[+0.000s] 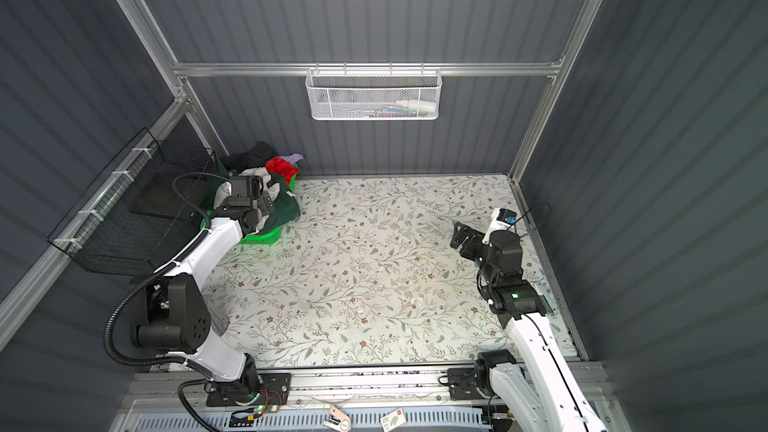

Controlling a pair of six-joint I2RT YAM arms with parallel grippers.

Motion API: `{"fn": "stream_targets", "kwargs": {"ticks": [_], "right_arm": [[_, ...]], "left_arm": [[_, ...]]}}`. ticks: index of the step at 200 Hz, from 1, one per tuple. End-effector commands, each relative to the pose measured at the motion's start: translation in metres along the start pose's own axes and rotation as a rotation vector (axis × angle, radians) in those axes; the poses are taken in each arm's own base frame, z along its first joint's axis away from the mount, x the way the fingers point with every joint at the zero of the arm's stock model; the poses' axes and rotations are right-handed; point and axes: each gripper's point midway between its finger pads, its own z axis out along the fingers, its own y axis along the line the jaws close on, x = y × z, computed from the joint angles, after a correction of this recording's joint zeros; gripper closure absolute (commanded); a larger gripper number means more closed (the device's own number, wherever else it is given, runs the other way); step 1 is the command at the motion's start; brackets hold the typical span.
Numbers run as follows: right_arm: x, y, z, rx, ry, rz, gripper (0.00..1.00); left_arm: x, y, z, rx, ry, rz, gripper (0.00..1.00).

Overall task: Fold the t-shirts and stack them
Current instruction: 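Lower the left gripper into the basket and grasp the white t-shirt, then lift the white t-shirt with the left gripper and drop it mid-table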

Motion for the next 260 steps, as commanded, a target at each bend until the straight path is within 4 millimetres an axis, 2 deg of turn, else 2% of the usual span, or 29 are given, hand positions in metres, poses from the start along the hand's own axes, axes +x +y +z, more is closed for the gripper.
{"fn": "stream_targets", "kwargs": {"ticks": [1,37,56,74,83,96,117,150,159,166,197,200,204,231,260], "right_arm": [[0.001,-0.007,-0.004,0.037,0.011,-0.004,0.01],[0.002,-0.013,-0.012,0.075,0.025,-0.027,0.01],[0.001,-0.018,-0.017,0.105,0.027,-0.035,0.01],[0.001,-0.024,-0.021,0.145,0.032,-0.038,0.01],[-0.002,-0.026,-0.022,0.156,0.023,-0.034,0.01],[0.004,-0.030,-0.024,0.173,0.052,-0.036,0.01],[0.004,-0.030,-0.025,0.174,0.063,-0.023,0.01],[0.002,-0.032,-0.030,0.187,0.068,-0.027,0.01],[0.001,-0.033,-0.031,0.191,0.068,-0.024,0.01],[0.001,-0.033,-0.032,0.192,0.068,-0.023,0.01],[0.003,-0.030,-0.031,0.177,0.079,0.001,0.01],[0.003,-0.030,-0.030,0.174,0.081,0.004,0.01],[0.004,-0.029,-0.029,0.171,0.083,0.010,0.01],[0.008,-0.026,-0.022,0.153,0.105,0.038,0.01],[0.008,-0.021,-0.019,0.134,0.126,0.054,0.01]], "left_arm": [[0.013,-0.013,0.013,0.058,0.035,-0.023,0.00],[0.020,-0.017,0.032,0.065,0.066,-0.012,0.02],[0.023,-0.017,0.045,0.065,0.080,-0.016,0.07],[0.025,-0.017,0.056,0.066,0.093,-0.021,0.15],[0.024,-0.017,0.060,0.059,0.093,-0.015,0.17],[0.025,-0.018,0.064,0.052,0.098,-0.002,0.19],[0.028,-0.021,0.071,0.052,0.106,0.026,0.30],[0.026,-0.019,0.075,0.035,0.096,0.043,0.81],[0.023,-0.018,0.072,0.035,0.089,0.040,0.94],[0.020,-0.017,0.069,0.033,0.080,0.036,1.00],[-0.002,-0.019,0.043,0.084,0.068,0.011,1.00],[-0.017,-0.021,0.037,0.096,0.045,-0.001,1.00],[-0.023,-0.022,0.032,0.103,0.041,-0.005,1.00],[-0.049,-0.021,-0.001,0.145,-0.015,-0.031,1.00],[-0.071,-0.012,-0.035,0.167,-0.084,-0.061,1.00]]}}
